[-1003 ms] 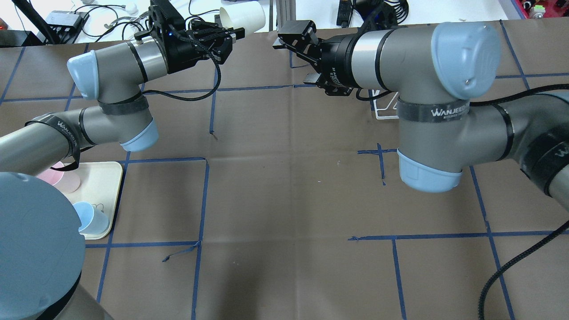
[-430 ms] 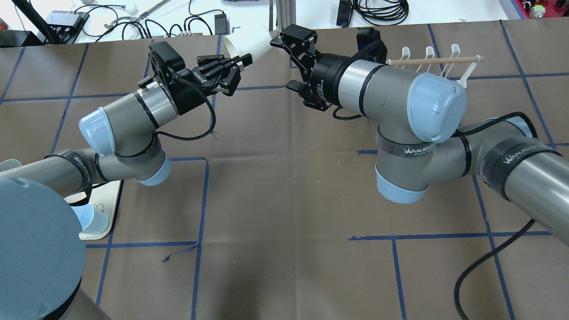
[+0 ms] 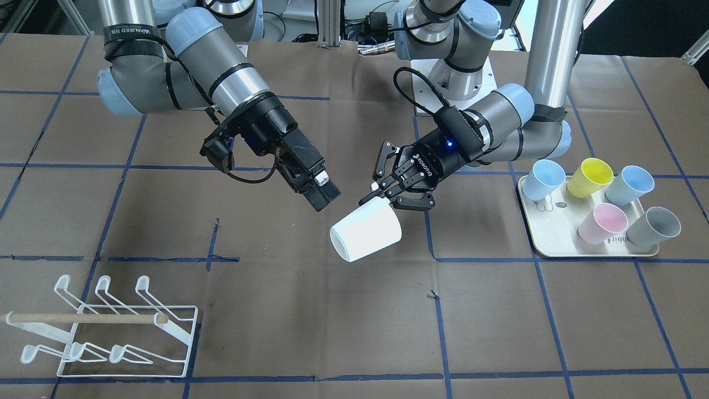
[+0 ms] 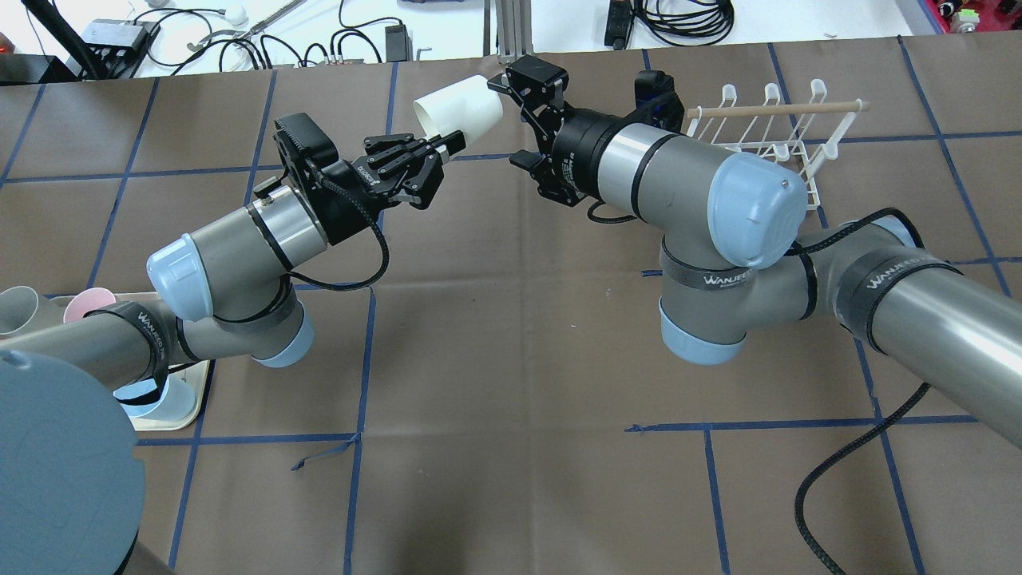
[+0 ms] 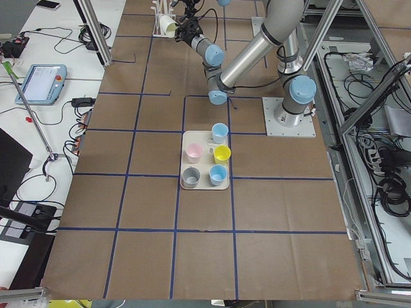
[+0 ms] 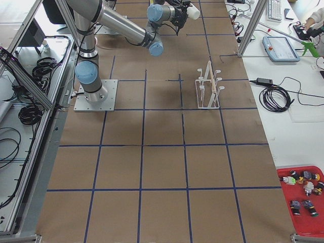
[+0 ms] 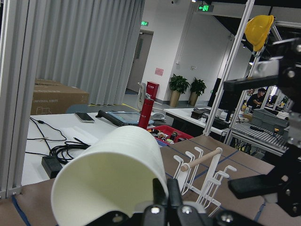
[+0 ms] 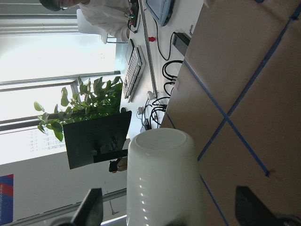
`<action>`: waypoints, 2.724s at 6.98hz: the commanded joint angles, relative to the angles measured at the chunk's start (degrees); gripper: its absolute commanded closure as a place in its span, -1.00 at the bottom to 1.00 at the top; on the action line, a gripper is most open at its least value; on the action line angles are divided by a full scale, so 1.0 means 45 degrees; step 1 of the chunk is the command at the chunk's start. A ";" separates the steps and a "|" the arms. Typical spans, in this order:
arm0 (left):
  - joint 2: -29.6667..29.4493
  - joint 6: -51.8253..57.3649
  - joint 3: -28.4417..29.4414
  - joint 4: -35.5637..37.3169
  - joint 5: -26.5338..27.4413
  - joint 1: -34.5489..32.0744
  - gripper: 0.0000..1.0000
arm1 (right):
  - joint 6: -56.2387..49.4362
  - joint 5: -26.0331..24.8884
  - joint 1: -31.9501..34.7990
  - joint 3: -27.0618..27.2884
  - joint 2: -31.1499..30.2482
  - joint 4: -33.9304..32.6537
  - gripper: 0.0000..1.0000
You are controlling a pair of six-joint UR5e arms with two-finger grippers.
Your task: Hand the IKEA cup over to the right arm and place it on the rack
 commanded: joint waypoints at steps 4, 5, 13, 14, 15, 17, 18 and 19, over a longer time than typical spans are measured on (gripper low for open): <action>0.0298 -0.0050 -0.0194 0.0001 -0.0048 -0.0266 0.97 | 0.0843 0.0093 0.0278 -0.0225 0.0470 -0.0049 -0.99; 0.0336 -0.0050 -0.0174 -0.0018 -0.0048 -0.0266 0.97 | 0.1211 0.0112 0.0278 -0.0283 0.0469 -0.0049 -0.99; 0.0356 -0.0089 -0.0057 -0.0058 -0.0009 -0.0266 0.94 | 0.1253 0.0152 0.0317 -0.0850 0.0840 -0.0068 -0.99; 0.0356 -0.0166 -0.0057 -0.0058 0.0010 -0.0266 0.94 | 0.1253 0.0152 0.0317 -0.0927 0.0898 -0.0068 -0.98; 0.0356 -0.0263 -0.0038 -0.0058 0.0010 -0.0266 0.93 | 0.1253 0.0132 0.0317 -0.1141 0.1053 -0.0049 -0.98; 0.0356 -0.0284 -0.0057 -0.0058 0.0030 -0.0266 0.93 | 0.1253 0.0113 0.0356 -0.1182 0.1114 -0.0049 -0.98; 0.0356 -0.0284 -0.0076 -0.0058 0.0030 -0.0266 0.93 | 0.1253 0.0113 0.0356 -0.1220 0.1114 -0.0049 -0.93; 0.0356 -0.0303 -0.0077 -0.0058 0.0030 -0.0266 0.93 | 0.1253 0.0113 0.0356 -0.1260 0.1114 -0.0029 -0.64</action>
